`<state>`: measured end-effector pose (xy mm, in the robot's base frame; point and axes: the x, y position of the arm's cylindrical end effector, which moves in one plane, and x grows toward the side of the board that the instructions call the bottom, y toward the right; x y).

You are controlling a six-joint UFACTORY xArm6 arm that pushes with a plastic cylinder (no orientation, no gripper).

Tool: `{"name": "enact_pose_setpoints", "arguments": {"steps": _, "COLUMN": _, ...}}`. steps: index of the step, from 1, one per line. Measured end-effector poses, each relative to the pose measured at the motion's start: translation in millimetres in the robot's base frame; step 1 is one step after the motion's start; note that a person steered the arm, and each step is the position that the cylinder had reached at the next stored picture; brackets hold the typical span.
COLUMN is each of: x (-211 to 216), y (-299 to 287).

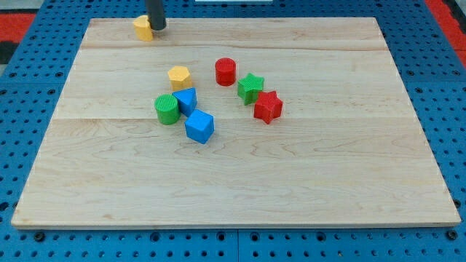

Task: Nudge the red circle to the green star

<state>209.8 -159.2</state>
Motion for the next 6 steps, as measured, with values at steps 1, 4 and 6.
{"name": "enact_pose_setpoints", "arguments": {"steps": 1, "x": 0, "y": -19}}
{"name": "enact_pose_setpoints", "arguments": {"steps": 4, "x": 93, "y": 110}}
{"name": "enact_pose_setpoints", "arguments": {"steps": 6, "x": 146, "y": 126}}
